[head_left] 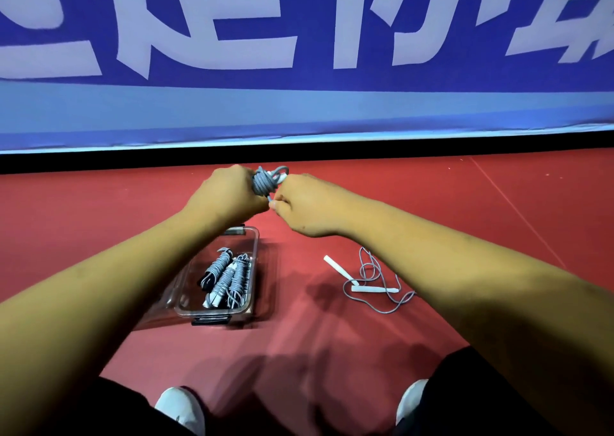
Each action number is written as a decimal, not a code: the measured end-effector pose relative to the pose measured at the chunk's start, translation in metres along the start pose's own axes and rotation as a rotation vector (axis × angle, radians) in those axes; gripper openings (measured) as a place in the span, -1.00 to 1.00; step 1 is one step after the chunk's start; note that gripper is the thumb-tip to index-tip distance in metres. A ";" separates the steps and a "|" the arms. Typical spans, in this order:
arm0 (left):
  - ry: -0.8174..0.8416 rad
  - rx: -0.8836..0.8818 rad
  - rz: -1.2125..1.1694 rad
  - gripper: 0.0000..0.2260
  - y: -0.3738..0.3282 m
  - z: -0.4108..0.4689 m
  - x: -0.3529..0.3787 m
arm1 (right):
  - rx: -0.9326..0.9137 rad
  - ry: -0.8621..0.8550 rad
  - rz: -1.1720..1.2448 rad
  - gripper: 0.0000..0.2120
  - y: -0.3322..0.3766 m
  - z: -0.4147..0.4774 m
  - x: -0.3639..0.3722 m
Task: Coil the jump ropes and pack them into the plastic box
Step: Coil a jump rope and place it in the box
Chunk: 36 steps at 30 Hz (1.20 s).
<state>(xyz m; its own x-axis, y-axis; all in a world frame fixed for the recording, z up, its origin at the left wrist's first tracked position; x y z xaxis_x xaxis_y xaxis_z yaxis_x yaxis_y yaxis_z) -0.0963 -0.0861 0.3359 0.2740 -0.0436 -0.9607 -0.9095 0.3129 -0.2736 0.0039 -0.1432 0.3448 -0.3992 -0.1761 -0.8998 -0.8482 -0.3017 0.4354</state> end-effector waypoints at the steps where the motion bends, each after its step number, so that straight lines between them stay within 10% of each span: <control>1: 0.004 -0.005 0.063 -0.81 0.000 0.003 0.006 | -0.001 0.004 -0.029 -0.61 0.003 -0.001 0.001; 7: 0.055 -0.007 0.234 -0.71 -0.003 0.005 0.022 | -0.063 0.029 -0.066 -0.68 0.014 -0.014 0.004; 17: 0.284 0.518 0.362 -0.82 -0.041 -0.021 0.033 | -0.054 -0.016 0.174 -0.90 -0.018 -0.012 -0.022; 24: 0.399 0.600 0.490 -0.85 -0.044 -0.028 0.037 | -0.013 -0.075 0.113 -0.62 -0.017 -0.007 -0.022; 30: 0.447 0.504 -0.108 -0.82 -0.046 -0.041 0.014 | 0.025 0.036 0.712 -0.81 -0.031 -0.010 -0.018; 36: 0.499 0.264 -0.501 -0.81 -0.029 -0.049 0.002 | 0.048 0.158 0.824 -0.75 -0.031 -0.014 0.009</control>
<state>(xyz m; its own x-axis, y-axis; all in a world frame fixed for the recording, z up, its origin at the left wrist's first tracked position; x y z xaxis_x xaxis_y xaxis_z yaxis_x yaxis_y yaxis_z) -0.0848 -0.1416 0.3396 0.4038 -0.6458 -0.6480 -0.5911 0.3565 -0.7236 0.0317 -0.1481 0.3233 -0.8471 -0.4531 -0.2778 -0.3215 0.0208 0.9467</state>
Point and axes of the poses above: each hand's wrist, its own z-axis towards the middle knuckle, its own x-axis out of the palm, y = z × x, the point moved 8 cm from there along z, towards the middle knuckle, and after that the axes turned 4 degrees about z, right-handed, at the moved point
